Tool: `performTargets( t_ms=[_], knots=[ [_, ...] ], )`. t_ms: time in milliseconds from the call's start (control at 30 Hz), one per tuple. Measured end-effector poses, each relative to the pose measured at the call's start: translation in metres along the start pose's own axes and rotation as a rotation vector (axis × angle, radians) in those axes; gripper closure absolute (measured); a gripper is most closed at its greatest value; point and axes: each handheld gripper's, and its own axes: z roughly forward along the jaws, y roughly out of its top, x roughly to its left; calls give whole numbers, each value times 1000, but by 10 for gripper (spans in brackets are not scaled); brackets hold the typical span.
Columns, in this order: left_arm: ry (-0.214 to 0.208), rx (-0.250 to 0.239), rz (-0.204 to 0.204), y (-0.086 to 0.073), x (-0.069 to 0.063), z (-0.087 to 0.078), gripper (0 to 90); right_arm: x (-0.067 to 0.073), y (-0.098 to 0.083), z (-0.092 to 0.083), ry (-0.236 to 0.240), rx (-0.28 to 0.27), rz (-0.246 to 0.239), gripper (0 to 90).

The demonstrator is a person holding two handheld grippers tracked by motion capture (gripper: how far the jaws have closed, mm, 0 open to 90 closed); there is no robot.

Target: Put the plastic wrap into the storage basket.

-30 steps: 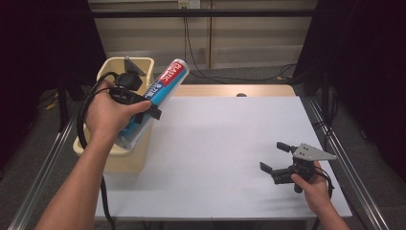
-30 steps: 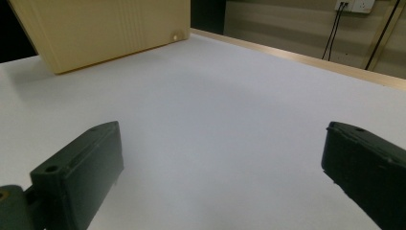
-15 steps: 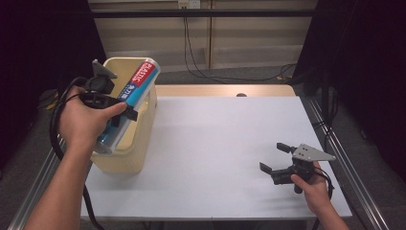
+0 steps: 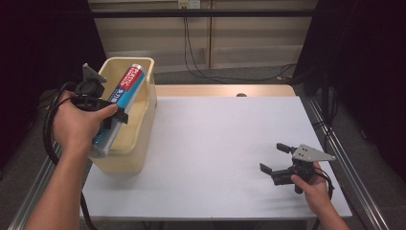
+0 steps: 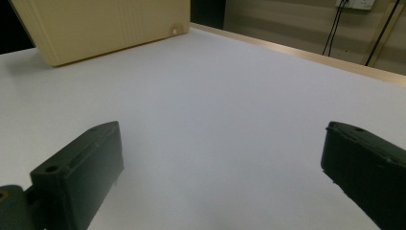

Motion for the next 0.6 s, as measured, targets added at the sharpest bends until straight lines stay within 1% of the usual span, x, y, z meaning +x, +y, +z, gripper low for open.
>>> performTargets(
  t_ms=[133,200,233,267,467,600],
  knots=[
    [23,7,-26,-2,7,3,323,0,-3,0,0,7,-2,4],
    [36,16,-26,-3,10,6,323,-1,-3,-1,-6,3,-2,4],
    [41,21,-33,-3,11,7,323,-1,-3,-1,-7,-3,0,4],
    [36,24,-39,-4,12,9,323,-1,-2,-2,-10,-6,3,4],
    [50,46,-54,-6,18,17,323,-1,-2,-4,-32,-24,6,4],
    [57,57,-66,-7,20,22,323,-1,-3,-4,-31,-33,4,4]
  ],
)
